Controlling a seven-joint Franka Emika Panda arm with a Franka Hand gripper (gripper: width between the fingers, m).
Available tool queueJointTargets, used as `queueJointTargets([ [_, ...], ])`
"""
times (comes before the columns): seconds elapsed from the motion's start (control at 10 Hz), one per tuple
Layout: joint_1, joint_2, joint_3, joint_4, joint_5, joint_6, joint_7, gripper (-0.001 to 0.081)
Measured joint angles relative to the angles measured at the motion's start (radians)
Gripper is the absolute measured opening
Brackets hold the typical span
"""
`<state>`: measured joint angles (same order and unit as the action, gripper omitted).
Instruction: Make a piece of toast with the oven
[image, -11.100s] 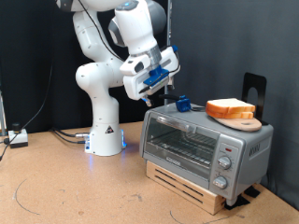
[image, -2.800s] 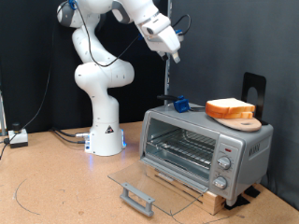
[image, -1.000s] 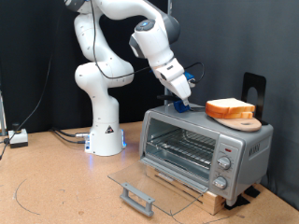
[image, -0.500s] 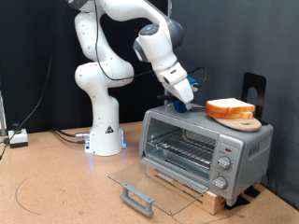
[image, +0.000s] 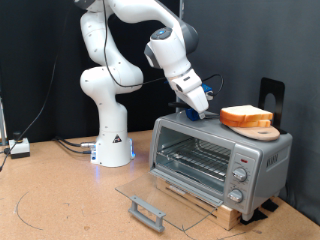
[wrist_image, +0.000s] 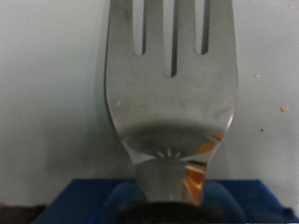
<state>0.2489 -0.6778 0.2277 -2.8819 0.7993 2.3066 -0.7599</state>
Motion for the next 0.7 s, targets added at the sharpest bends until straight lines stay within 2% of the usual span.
queueJointTargets([
  [0.1,0.000,0.000,0.002,0.000,0.000,0.000,0.000,0.0626],
  [0.2,0.000,0.000,0.004,0.001,0.000,0.001,0.000,0.0452],
  [0.7,-0.001,0.000,0.009,0.002,0.000,0.001,0.001,0.0452],
])
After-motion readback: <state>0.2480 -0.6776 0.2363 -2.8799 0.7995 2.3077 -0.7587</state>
